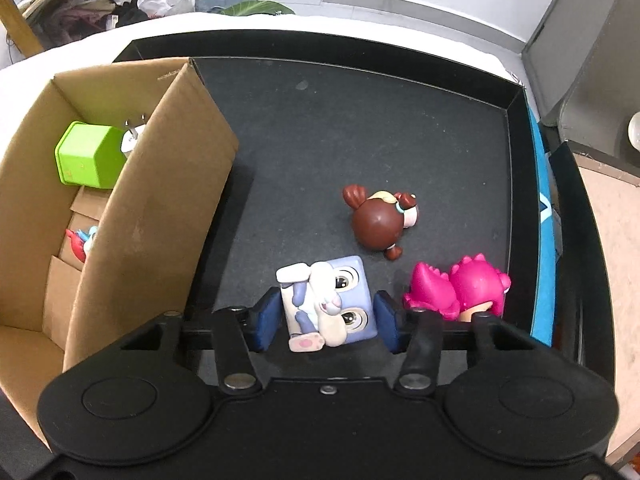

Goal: Organize rigid objects
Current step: 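Move the right gripper to the lavender bunny cube and close on it, then lift the lavender bunny cube with the right gripper and lower it into the box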

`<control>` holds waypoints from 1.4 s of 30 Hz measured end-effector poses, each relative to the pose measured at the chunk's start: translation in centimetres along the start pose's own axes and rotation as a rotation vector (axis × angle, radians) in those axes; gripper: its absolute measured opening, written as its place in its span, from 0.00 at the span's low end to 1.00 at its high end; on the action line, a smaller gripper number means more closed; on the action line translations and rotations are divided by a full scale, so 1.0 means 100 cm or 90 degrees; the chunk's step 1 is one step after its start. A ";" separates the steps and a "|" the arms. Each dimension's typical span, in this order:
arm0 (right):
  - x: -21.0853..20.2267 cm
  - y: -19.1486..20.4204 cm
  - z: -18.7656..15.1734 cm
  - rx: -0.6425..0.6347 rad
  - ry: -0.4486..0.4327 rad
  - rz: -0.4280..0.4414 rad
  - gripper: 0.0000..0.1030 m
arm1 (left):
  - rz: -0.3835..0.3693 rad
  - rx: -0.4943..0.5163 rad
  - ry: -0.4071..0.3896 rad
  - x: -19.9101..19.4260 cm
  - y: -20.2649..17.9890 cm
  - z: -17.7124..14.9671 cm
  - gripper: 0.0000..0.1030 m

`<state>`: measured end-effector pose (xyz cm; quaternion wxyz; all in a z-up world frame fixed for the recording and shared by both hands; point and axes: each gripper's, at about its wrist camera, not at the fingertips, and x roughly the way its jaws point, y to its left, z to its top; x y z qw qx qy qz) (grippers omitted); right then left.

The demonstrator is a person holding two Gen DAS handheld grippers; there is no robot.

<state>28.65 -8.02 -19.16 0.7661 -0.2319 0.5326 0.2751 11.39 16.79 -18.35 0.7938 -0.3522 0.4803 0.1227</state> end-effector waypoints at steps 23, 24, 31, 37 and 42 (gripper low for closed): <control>-0.008 0.024 -0.024 -0.037 0.076 -0.027 0.43 | 0.001 0.007 0.000 -0.002 -0.001 0.000 0.18; -0.011 0.023 -0.024 -0.038 0.081 -0.023 0.43 | 0.001 0.007 -0.001 -0.002 -0.001 0.001 0.18; -0.031 0.028 -0.018 -0.051 0.079 -0.065 0.43 | -0.009 -0.002 0.000 -0.004 0.001 0.001 0.18; -0.065 0.047 -0.007 -0.073 0.049 -0.075 0.43 | -0.010 -0.007 -0.011 -0.006 0.004 0.000 0.18; -0.083 0.055 0.012 -0.081 0.028 -0.072 0.43 | -0.010 -0.008 -0.016 -0.007 0.002 -0.003 0.18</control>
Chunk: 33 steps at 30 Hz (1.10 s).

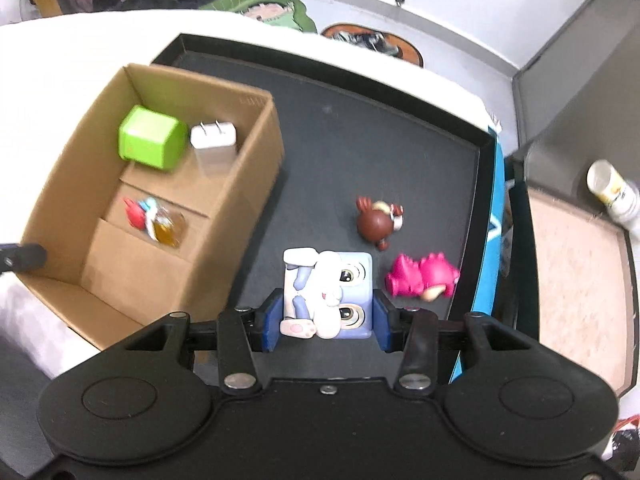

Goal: Organize rigid objects
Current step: 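Lift the lavender bunny cube with the right gripper and lower it into the box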

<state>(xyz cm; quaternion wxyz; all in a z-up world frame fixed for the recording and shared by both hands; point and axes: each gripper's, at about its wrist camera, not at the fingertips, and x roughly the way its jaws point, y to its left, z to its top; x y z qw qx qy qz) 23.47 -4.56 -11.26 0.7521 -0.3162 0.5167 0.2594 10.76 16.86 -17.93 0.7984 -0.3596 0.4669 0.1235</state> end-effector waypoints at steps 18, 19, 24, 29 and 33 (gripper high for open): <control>-0.054 0.043 0.046 -0.058 -0.061 0.006 0.43 | -0.012 -0.013 0.001 -0.001 0.006 0.000 0.18; -0.055 0.045 0.048 -0.060 -0.062 0.005 0.43 | -0.013 -0.014 0.001 -0.001 0.006 0.000 0.18; -0.058 0.060 0.055 -0.077 -0.069 0.012 0.43 | -0.014 -0.014 -0.001 -0.001 0.006 0.000 0.18; -0.051 0.077 0.062 -0.094 -0.065 0.013 0.43 | -0.017 -0.016 0.001 -0.002 0.007 0.000 0.18; -0.037 0.086 0.068 -0.103 -0.055 0.014 0.43 | -0.015 -0.018 0.002 -0.002 0.007 0.001 0.18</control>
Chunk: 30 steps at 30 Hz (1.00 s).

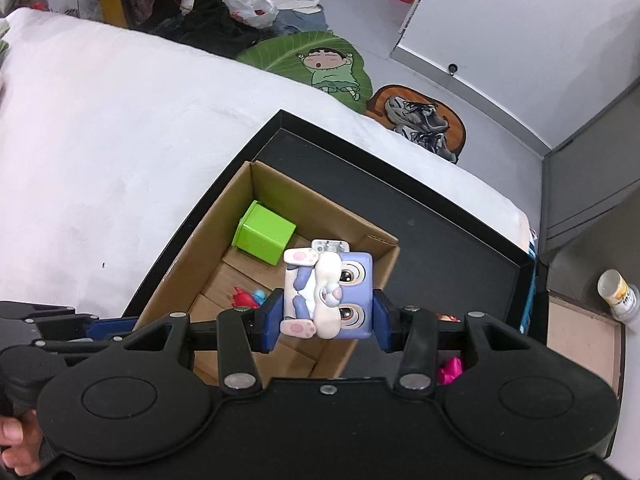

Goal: Organize rigid objects
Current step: 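Lift the lavender bunny cube with the right gripper and lower it into the box, then open the right gripper and raise it from the box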

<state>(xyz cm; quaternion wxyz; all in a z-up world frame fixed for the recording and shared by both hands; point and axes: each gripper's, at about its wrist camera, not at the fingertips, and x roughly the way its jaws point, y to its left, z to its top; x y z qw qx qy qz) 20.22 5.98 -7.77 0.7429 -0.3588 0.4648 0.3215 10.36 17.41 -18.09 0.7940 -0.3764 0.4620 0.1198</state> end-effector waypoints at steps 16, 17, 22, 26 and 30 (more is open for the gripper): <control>0.063 0.020 -0.007 -0.019 0.044 -0.047 0.43 | -0.006 0.003 0.002 0.000 0.001 0.000 0.18; 0.066 0.021 -0.007 -0.019 0.047 -0.047 0.43 | -0.005 0.005 0.002 0.000 0.001 0.000 0.18; 0.080 0.026 -0.010 -0.032 0.055 -0.068 0.43 | -0.010 -0.005 0.006 0.001 0.003 0.001 0.19; 0.089 0.027 -0.012 -0.036 0.057 -0.087 0.43 | -0.013 -0.002 0.009 0.002 0.002 0.002 0.19; 0.089 0.031 -0.014 -0.038 0.057 -0.089 0.43 | -0.007 0.002 0.010 0.003 0.001 0.003 0.19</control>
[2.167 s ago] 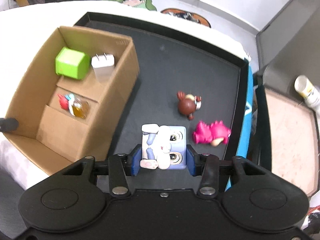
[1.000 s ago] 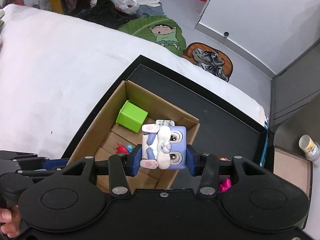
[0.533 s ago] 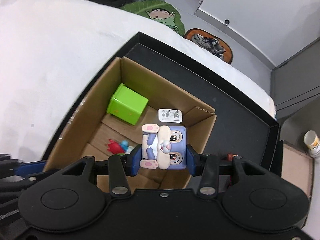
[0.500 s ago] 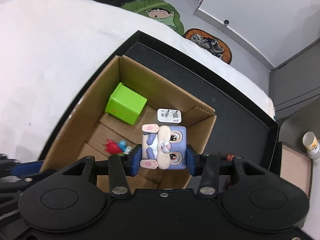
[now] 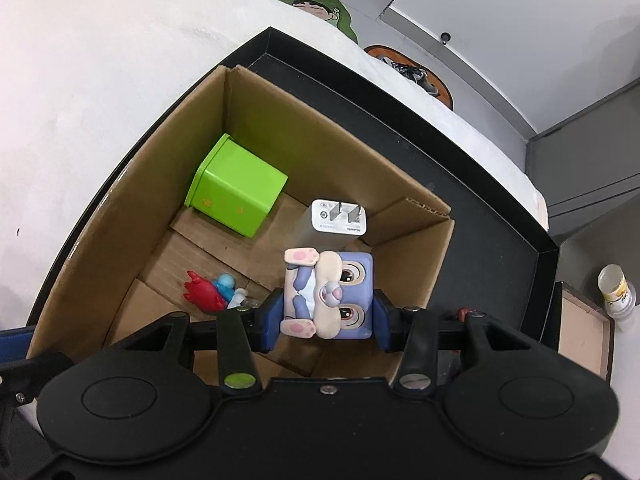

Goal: Organize rigid objects
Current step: 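Open the right gripper and raise it from the box, then move the right gripper over to the pink dinosaur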

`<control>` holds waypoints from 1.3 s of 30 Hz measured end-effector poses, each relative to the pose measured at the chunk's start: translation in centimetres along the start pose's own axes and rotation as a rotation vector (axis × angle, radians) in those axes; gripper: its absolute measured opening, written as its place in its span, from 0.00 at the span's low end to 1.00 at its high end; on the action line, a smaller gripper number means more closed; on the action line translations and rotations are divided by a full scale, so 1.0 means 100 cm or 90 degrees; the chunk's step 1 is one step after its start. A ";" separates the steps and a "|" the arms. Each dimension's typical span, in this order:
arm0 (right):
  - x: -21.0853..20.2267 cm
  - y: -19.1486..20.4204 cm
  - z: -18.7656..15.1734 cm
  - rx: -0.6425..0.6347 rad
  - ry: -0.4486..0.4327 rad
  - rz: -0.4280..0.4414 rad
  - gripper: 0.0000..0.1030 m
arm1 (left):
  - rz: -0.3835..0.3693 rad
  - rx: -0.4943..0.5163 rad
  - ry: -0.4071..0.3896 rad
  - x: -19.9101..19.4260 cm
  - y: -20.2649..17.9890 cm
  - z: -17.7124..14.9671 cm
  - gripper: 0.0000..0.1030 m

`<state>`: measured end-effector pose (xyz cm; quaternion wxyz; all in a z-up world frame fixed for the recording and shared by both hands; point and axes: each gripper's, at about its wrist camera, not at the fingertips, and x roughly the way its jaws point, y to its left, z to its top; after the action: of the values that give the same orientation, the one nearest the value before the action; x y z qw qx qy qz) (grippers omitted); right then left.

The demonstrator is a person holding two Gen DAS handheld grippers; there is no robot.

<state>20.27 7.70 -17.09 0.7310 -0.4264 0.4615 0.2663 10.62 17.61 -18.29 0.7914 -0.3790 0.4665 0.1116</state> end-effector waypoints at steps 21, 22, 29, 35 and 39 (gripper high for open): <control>-0.068 -0.049 -0.032 0.049 -0.085 0.065 0.56 | 0.022 0.020 -0.001 0.004 -0.008 -0.002 0.19; -0.070 -0.052 -0.035 0.053 -0.087 0.065 0.57 | 0.023 0.021 -0.001 0.004 -0.009 -0.002 0.19; -0.078 -0.075 -0.051 0.087 -0.105 0.070 0.67 | 0.031 0.025 -0.003 0.003 -0.011 -0.003 0.19; -0.080 -0.095 -0.068 0.118 -0.123 0.065 0.76 | 0.038 0.031 -0.004 0.001 -0.013 -0.004 0.19; -0.077 -0.105 -0.082 0.134 -0.134 0.045 0.85 | 0.042 0.036 -0.006 0.001 -0.014 -0.004 0.19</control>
<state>21.46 -4.59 -7.88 0.8061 -0.3006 0.4224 0.2854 11.17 16.31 -17.80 0.7996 -0.3406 0.4782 0.1263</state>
